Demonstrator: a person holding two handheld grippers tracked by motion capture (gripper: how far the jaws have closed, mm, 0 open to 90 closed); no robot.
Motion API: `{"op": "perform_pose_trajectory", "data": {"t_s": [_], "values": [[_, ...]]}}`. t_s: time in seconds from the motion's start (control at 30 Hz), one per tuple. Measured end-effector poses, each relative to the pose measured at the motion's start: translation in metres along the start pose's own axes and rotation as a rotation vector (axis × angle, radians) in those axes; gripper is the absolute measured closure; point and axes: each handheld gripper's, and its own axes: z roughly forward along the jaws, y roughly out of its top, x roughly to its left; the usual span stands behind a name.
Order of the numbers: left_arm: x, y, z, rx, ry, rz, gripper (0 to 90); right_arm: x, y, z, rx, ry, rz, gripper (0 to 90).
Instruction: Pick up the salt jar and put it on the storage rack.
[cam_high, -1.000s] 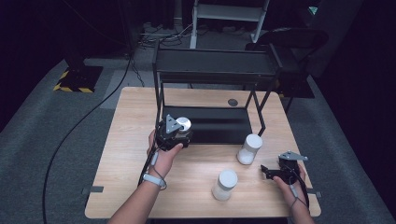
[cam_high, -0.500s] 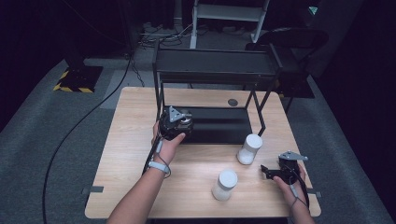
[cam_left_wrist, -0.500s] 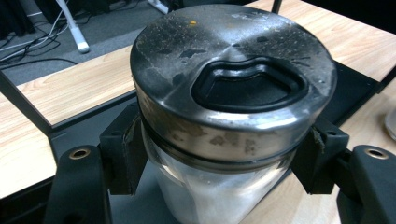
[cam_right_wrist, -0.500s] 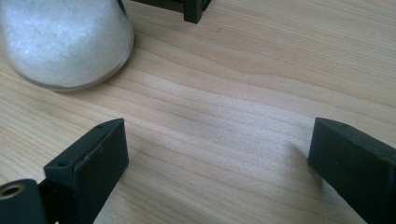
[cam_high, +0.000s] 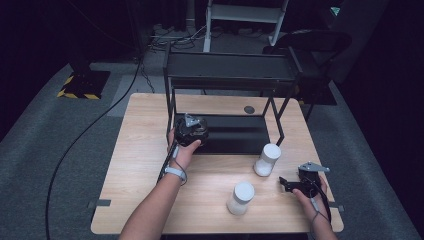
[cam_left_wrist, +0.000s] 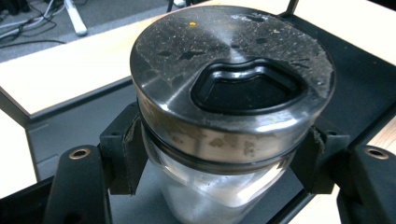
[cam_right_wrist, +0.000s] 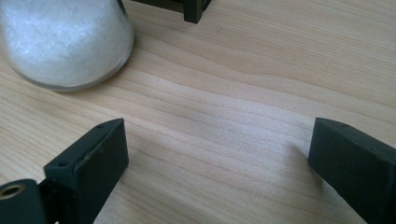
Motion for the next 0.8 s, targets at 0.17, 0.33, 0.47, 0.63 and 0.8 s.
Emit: {"op": "perform_pose_trajectory", "data": {"t_s": [0.17,0.33,0.47,0.63,0.8], "values": [[0.001,-0.001,0.005,0.014,0.002,0.000,30.3,0.000,0.000,0.000,0.000,0.000,0.000,4.7],[-0.001,-0.004,0.008,0.012,0.002,0.007,30.3,0.000,0.000,0.000,0.000,0.000,0.000,4.6],[-0.001,-0.004,0.012,0.018,-0.007,0.006,30.3,0.000,0.000,0.000,0.000,0.000,0.000,4.7],[0.001,-0.006,0.014,0.019,-0.008,0.000,30.2,0.000,0.000,0.000,0.000,0.000,0.000,4.7],[0.004,-0.006,0.014,0.022,-0.017,-0.005,29.7,0.000,0.000,0.000,0.000,0.000,0.000,4.7]]}}
